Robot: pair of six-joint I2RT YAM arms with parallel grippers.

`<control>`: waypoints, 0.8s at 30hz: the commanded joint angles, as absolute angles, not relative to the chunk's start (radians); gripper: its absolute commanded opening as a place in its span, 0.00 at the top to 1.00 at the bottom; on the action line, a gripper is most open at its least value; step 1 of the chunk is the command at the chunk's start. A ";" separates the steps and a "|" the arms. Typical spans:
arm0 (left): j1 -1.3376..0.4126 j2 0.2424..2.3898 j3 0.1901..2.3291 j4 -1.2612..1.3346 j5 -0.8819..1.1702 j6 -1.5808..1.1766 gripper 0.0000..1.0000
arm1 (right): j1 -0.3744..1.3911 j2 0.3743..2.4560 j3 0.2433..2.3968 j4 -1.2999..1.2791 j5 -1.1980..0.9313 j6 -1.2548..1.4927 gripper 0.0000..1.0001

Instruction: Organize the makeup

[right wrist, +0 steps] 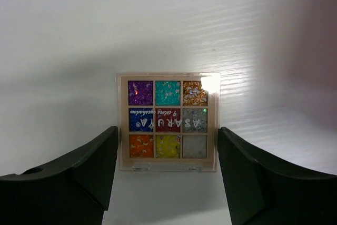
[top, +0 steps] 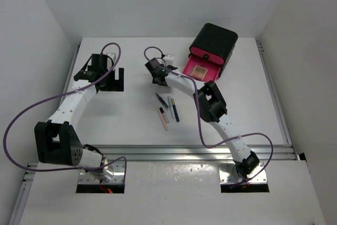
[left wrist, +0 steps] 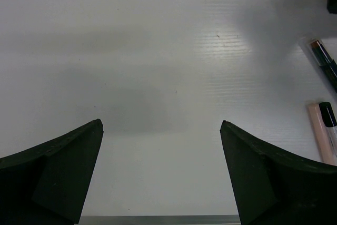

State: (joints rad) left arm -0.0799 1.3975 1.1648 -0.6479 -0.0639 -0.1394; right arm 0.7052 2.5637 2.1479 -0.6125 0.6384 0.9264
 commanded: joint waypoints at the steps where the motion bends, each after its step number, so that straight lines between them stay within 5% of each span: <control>1: -0.087 1.367 1.167 -0.629 -0.064 -0.138 0.00 | 0.752 2.510 2.065 -0.435 0.575 0.668 0.67; 20: -0.087 1.376 1.167 -0.629 -0.064 -0.138 0.00 | 0.756 2.243 1.974 -0.091 0.687 0.529 0.78; 24: -0.087 1.376 1.167 -0.629 -0.064 -0.138 0.00 | 0.724 2.091 1.773 -0.008 0.807 0.502 0.78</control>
